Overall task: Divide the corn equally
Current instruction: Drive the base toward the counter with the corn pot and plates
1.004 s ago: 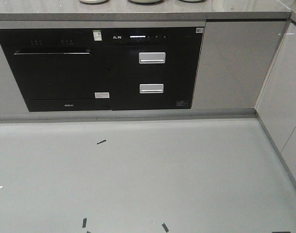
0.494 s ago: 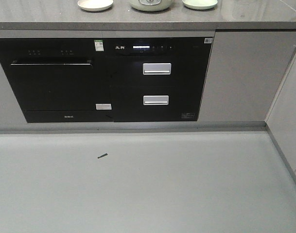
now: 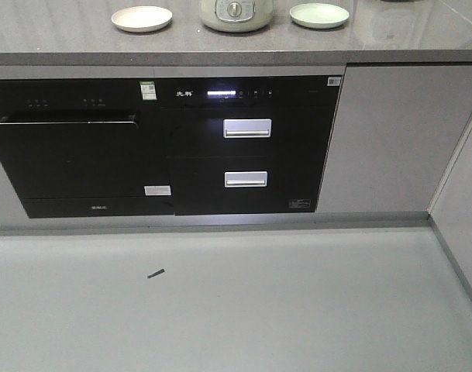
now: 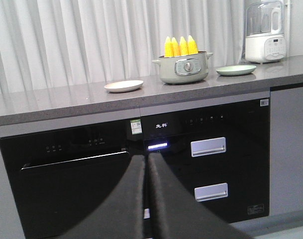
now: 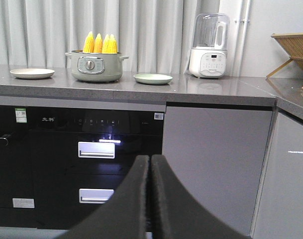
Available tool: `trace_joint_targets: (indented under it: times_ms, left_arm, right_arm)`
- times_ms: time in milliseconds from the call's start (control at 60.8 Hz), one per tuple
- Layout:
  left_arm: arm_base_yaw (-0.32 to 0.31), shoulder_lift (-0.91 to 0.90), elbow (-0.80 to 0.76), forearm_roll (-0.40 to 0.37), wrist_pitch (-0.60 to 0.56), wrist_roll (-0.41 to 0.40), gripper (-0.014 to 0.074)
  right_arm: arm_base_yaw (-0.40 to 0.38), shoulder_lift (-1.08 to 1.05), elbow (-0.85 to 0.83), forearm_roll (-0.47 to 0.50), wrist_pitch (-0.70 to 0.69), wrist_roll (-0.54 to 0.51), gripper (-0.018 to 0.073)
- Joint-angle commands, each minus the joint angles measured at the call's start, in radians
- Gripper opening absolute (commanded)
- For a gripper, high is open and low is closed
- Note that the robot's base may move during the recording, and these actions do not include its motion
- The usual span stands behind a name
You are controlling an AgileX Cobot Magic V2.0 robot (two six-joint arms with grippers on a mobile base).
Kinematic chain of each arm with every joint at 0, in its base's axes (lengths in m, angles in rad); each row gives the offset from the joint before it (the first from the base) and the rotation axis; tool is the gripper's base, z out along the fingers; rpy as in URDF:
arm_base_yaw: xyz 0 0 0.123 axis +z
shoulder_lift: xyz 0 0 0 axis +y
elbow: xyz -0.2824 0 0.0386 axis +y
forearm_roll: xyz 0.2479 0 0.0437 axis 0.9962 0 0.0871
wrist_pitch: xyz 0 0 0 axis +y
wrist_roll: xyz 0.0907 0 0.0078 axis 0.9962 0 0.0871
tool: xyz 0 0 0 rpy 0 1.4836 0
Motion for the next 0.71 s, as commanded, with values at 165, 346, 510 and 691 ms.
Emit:
trace_joint_targets:
  times_ms: [165, 346, 510, 691]
  left_arm:
    - [-0.002, -0.014, 0.010, -0.011, -0.075, -0.010, -0.0007]
    - [-0.002, -0.014, 0.010, -0.011, -0.075, -0.010, -0.0007]
    - [-0.002, -0.014, 0.010, -0.011, -0.075, -0.010, -0.0007]
    - [-0.002, -0.014, 0.010, -0.011, -0.075, -0.010, -0.0007]
  right_arm:
    - [-0.001, -0.007, 0.011, -0.003, -0.079, -0.007, -0.0010]
    - [-0.001, -0.007, 0.011, -0.003, -0.079, -0.007, -0.0010]
    - [-0.001, -0.007, 0.011, -0.003, -0.079, -0.007, -0.0010]
    - [-0.001, -0.007, 0.011, -0.003, -0.079, -0.007, -0.0010]
